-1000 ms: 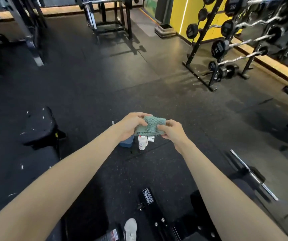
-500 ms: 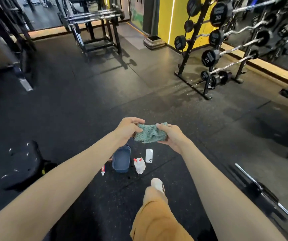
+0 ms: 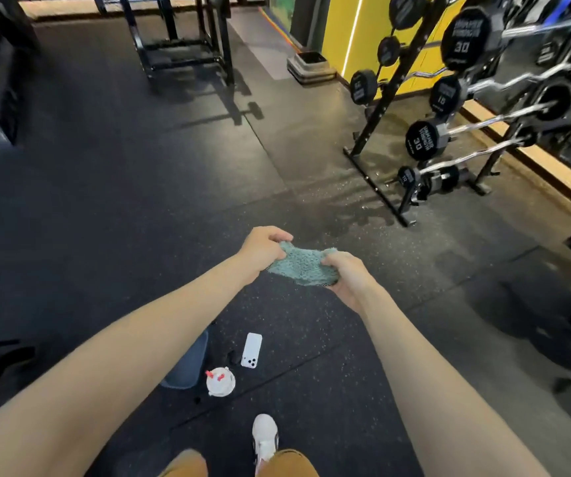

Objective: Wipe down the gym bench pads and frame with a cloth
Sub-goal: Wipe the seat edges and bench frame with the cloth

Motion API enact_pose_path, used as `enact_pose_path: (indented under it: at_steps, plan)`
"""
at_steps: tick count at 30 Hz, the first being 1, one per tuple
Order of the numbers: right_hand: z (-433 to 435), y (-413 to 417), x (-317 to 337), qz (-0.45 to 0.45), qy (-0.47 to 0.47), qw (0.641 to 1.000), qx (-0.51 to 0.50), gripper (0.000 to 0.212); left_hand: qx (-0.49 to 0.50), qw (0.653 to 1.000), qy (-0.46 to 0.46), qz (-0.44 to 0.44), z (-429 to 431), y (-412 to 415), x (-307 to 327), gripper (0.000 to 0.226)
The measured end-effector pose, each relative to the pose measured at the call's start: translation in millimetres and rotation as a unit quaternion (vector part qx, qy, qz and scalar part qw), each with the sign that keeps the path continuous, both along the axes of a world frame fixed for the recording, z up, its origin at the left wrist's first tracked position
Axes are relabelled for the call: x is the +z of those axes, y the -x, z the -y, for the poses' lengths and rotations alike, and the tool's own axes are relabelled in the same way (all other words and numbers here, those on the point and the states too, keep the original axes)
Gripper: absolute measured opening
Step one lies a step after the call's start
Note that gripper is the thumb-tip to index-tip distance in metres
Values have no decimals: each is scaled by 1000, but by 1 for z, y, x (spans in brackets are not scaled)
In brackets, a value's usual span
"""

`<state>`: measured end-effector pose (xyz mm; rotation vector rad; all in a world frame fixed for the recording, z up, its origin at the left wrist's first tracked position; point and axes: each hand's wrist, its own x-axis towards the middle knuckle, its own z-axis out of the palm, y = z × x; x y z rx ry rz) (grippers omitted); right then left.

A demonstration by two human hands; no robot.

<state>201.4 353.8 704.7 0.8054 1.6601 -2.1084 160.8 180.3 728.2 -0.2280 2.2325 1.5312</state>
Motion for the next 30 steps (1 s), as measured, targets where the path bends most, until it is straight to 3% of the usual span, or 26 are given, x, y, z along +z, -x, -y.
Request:
enact_pose_path:
  at_steps: [4,9,14,20,24,27,30]
  plan:
    - [-22,40,7,-12,3,1000,24,35,32,998,-50,5,-19,46,0,45]
    - [-49,90,-6,-17,19,999,21,30,30,994,-103,0,-43,109,-9,43]
    - [-81,163,-17,-13,15,998,60,55,0,993,-118,-7,-79,187,-17,41]
    - [-110,274,-14,31,-78,988,132,25,-20,996,-90,-3,-105,281,-22,40]
    - [-112,334,-15,9,-151,966,210,27,-12,997,-76,-10,-107,323,-17,41]
    - [-99,369,-22,-11,-184,954,235,8,7,998,-61,-10,-98,346,-17,36]
    - [-79,411,-26,-28,-177,953,244,19,73,996,-57,-4,-76,367,-26,30]
